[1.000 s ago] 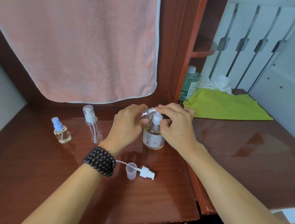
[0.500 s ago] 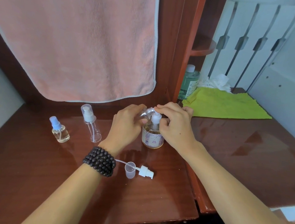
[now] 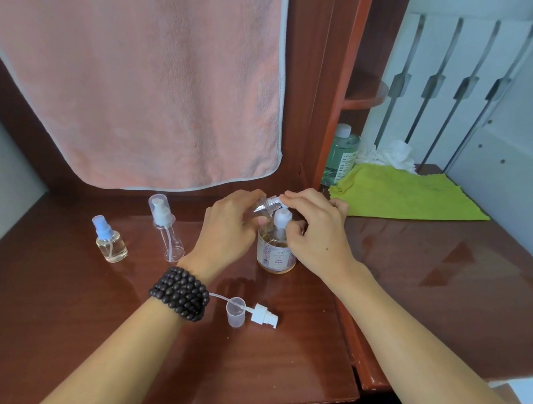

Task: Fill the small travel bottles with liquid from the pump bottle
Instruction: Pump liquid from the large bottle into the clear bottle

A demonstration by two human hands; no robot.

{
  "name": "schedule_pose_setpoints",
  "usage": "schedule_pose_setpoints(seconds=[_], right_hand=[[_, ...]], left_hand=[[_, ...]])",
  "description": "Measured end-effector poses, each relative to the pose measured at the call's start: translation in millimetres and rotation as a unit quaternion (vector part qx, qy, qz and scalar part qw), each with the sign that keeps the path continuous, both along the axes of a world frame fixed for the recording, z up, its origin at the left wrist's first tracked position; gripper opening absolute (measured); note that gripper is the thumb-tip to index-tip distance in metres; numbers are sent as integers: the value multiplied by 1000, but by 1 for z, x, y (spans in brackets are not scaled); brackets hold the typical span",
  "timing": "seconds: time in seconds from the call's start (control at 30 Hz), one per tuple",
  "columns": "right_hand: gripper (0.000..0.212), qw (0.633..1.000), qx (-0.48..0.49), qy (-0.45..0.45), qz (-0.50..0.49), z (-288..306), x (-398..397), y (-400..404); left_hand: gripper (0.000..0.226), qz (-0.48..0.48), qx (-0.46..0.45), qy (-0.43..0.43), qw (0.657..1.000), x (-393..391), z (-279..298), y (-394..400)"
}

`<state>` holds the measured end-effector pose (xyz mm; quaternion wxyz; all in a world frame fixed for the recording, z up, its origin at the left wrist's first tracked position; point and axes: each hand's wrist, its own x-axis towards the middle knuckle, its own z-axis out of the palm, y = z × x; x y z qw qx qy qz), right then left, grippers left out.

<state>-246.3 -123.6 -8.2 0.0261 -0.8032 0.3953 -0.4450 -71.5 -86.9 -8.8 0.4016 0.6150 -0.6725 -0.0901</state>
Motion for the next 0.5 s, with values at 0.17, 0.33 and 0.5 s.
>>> schedule_pose_setpoints(seconds=[0.17,0.33,0.5], right_hand=[[45,1000,7,0,-7,-2,2,-1],[47,1000,3,-13,-1,0,1,1],[51,1000,-7,-14,4,2,-2,2]], left_hand=[[31,3,1,-5,1000,-1,-8,0],[32,0,-2,2,1000,-1,-4,1],[34,3,-5,-8,1000,0,-1,1]])
